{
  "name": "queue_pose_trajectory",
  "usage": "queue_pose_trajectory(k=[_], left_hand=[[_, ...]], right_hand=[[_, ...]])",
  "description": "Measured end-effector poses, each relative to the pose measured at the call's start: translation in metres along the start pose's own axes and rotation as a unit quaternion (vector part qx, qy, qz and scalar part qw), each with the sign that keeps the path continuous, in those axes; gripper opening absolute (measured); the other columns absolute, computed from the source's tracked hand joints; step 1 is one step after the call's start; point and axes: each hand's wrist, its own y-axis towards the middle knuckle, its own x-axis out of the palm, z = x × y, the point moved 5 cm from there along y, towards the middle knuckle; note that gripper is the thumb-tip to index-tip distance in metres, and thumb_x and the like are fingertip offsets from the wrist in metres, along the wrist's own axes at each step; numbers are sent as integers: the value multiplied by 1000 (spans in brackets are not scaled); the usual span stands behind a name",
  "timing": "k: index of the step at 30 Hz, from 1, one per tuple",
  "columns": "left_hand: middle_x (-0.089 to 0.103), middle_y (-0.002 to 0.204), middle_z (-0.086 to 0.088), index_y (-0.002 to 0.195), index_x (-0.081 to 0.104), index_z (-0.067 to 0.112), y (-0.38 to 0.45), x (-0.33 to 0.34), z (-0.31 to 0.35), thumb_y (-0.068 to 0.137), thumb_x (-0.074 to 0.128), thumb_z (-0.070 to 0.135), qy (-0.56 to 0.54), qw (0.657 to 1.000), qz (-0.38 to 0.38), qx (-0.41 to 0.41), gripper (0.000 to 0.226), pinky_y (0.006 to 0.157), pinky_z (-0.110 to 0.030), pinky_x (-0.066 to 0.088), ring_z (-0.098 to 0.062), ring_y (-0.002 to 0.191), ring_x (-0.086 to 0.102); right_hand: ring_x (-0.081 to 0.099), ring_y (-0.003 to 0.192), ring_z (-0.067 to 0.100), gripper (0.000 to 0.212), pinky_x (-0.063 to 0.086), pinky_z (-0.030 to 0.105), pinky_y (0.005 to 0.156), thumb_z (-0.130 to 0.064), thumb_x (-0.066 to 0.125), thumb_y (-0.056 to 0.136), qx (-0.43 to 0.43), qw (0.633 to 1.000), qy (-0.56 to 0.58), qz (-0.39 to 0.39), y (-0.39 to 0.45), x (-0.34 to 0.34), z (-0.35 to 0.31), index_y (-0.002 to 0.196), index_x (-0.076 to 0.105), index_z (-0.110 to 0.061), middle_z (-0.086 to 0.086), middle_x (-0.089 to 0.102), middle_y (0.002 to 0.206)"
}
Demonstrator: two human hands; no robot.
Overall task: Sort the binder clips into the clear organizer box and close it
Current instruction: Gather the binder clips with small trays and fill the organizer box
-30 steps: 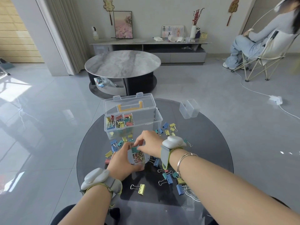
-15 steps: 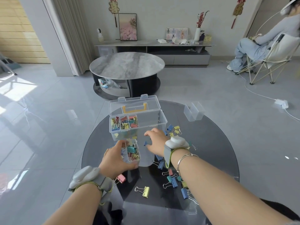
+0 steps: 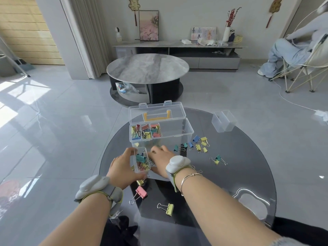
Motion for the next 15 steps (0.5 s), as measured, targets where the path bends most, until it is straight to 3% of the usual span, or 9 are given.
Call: queue_pose_trajectory(k=[3,6,9,11,15], left_hand=[[54,125,4,126,40,21,1,-1,4,62,83,36,1,1000,1,-3,79,102,-43,38,-22,114,50],[55,124,4,126,40,22,1,0,6,62,83,35,0,1000,4,-4,78,101,-43,38,-22,113,51],[56,125,4,125,39,22,-1,4,7,61,83,35,4,1000,4,-7,79,101,-43,39,-22,113,52],[56,125,4,126,39,23,-2,6,5,60,83,35,3,1000,2,-12,80,100,-42,40,-22,112,52],[54,127,4,126,39,23,-4,10,0,61,84,32,-16,1000,2,-18,80,90,-30,40,-14,106,49]], right_hand=[[38,110,30,30,42,37,71,-28,58,89,-10,1000,-13,6,-4,-3,7,115,50,-17,4,43,120],[37,111,28,43,42,35,65,-30,66,83,0,1000,-9,15,-7,-6,12,119,45,-18,4,37,124],[32,122,32,58,46,42,82,-34,64,85,41,999,1,-28,-8,-3,16,135,37,-23,5,34,138],[33,123,34,51,42,43,89,-32,57,90,58,996,-15,-60,-8,0,15,136,39,-20,8,38,134],[39,112,37,29,41,42,81,-11,54,90,88,995,10,-39,-8,1,10,117,45,-13,13,40,120]])
